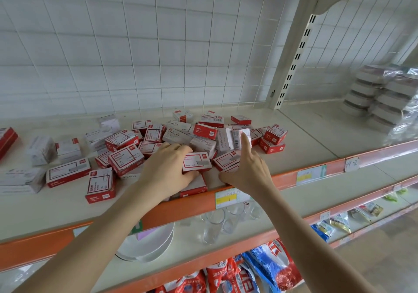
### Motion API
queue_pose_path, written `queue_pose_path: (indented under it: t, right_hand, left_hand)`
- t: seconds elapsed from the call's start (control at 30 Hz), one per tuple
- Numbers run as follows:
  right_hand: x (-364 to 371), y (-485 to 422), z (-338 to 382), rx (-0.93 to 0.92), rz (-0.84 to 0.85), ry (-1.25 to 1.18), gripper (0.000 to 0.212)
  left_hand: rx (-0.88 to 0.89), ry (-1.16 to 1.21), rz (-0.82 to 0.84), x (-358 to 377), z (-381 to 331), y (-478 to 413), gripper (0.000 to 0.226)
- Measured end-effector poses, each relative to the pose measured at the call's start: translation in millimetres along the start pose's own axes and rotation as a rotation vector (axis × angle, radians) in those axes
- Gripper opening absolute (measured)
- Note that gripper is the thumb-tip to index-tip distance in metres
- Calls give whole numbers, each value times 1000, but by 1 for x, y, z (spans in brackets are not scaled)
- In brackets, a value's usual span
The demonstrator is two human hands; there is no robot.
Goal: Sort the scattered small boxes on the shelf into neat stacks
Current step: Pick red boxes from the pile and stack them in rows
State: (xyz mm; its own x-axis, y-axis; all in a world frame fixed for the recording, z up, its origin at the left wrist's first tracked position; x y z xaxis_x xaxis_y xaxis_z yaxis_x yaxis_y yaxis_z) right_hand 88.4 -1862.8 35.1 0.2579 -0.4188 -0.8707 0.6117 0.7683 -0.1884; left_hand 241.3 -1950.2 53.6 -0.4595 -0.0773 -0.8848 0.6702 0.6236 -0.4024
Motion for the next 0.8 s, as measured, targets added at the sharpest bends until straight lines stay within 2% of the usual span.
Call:
queue_pose_path:
  t: [0.17,0.3,0.4,0.5,0.57,0.67,0.8]
  right_hand:
    - [-11,-6,1,-13,-65,-54,106]
    - [-26,-3,8,-27,-44,-156,94]
    - [-29,-2,17,-12,-32,-326,80]
    - [-26,0,26,36,-13,-555,63]
    - [-21,2,33,50,-7,-682,60]
    - [-15,4,43,0,-24,-733,64]
    - [-16,5,47,-67,28,-777,56]
  left_hand:
    - [4,-16,0,-1,1,3,58]
    - [22,-2,-4,-1,-1,4,61]
    - [52,33,-91,-5,-6,4,59]
    - [156,100,-203,-8,-19,4,63]
    - [175,149,-270,-8,-27,5,58]
    - [159,196,-333,-9,-32,5,49]
    - [124,262,-327,-12,-23,2,44]
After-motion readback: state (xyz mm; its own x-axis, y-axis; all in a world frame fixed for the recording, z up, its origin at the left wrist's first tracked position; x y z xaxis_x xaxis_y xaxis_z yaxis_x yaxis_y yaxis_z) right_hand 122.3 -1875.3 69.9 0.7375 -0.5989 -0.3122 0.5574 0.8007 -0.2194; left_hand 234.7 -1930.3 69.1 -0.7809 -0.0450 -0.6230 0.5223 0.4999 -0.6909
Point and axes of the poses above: each hand's wrist, its own y-axis away from the middle knuckle, its own x-axis out of the palm, z = x × y, the point moved 4 cm from there along -y, towards the middle knuckle, and after that the axes turned 8 degrees about -z, right-handed, at the moved point
